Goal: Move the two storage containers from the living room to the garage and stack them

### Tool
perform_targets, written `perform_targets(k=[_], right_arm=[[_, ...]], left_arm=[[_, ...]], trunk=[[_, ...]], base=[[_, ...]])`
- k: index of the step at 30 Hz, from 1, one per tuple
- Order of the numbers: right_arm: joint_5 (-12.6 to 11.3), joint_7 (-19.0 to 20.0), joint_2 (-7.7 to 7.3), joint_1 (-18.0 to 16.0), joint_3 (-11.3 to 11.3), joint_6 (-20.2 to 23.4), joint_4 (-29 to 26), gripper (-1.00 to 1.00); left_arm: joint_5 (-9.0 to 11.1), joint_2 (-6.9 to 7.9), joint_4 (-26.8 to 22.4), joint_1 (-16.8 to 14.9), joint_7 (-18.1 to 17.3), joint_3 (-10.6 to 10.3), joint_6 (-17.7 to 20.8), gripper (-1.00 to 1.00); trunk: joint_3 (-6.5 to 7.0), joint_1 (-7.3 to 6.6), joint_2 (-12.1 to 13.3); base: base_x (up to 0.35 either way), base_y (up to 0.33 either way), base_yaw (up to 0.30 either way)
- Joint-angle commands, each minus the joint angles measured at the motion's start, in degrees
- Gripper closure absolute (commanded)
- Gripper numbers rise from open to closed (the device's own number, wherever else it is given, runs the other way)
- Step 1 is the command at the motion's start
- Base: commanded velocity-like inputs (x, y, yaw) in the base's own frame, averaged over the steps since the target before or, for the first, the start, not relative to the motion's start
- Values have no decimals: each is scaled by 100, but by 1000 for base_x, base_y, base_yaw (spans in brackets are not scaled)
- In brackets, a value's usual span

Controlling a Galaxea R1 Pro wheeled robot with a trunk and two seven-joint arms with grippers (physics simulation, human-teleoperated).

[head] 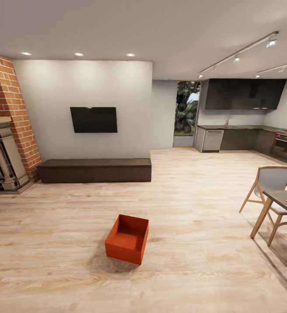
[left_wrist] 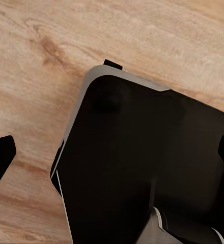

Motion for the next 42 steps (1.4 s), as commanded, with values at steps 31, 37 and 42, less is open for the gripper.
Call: perform_targets(k=[31, 37, 42], right_arm=[[13, -34, -2, -9, 44, 3, 16, -100], [12, -34, -6, -8, 47, 4, 16, -100], [12, -34, -9, -7, 54, 4, 16, -100]], left_arm=[[-2, -19, -28, 0, 10, 20, -49, -100], [6, -9, -10, 0, 0, 15, -40, -100], [5, -9, -8, 0, -1, 17, -42, -100]], trunk=[[-2, 5, -3], [-2, 5, -3], [-2, 5, -3]], base=[[143, 27, -170], [266, 0, 0], [316, 26, 0]])
